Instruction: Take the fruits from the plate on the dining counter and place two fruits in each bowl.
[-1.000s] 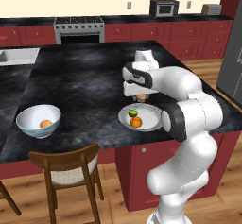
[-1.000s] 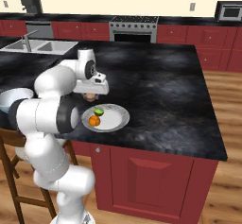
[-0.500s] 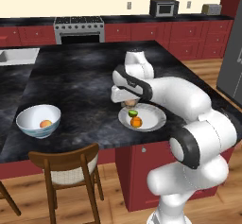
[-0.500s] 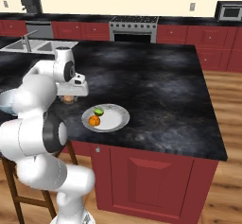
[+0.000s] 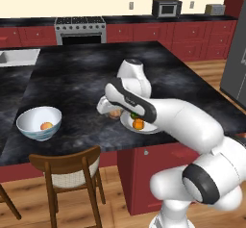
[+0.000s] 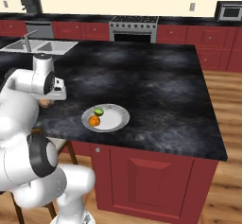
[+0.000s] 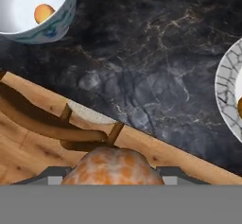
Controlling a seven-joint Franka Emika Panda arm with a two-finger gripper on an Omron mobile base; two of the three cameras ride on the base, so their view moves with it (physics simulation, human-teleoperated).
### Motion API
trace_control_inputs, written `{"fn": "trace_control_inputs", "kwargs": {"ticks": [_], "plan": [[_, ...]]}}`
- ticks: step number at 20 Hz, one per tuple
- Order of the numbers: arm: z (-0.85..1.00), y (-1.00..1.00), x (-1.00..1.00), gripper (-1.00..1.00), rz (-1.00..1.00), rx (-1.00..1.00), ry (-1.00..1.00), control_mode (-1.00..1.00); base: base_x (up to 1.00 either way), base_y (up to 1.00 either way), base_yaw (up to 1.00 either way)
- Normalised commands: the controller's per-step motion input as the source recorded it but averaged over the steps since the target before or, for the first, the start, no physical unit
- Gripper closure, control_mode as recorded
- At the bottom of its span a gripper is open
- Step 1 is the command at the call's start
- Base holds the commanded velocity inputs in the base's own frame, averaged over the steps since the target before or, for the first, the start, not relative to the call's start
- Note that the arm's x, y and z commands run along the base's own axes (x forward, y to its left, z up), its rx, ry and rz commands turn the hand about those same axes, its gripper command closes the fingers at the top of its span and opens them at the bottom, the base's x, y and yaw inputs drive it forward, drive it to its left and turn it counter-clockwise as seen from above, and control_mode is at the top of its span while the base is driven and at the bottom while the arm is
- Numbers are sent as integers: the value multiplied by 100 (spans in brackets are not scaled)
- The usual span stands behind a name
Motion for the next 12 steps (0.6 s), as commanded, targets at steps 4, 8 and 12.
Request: {"fn": "trace_control_inputs", "kwargs": {"ticks": [4, 8, 12], "plan": [[29, 79, -7, 100, 16, 17, -6, -100, 0, 0, 0], [19, 79, 5, 100, 7, 8, -2, -100, 0, 0, 0], [11, 89, 11, 100, 0, -2, 0, -100, 0, 0, 0]]}}
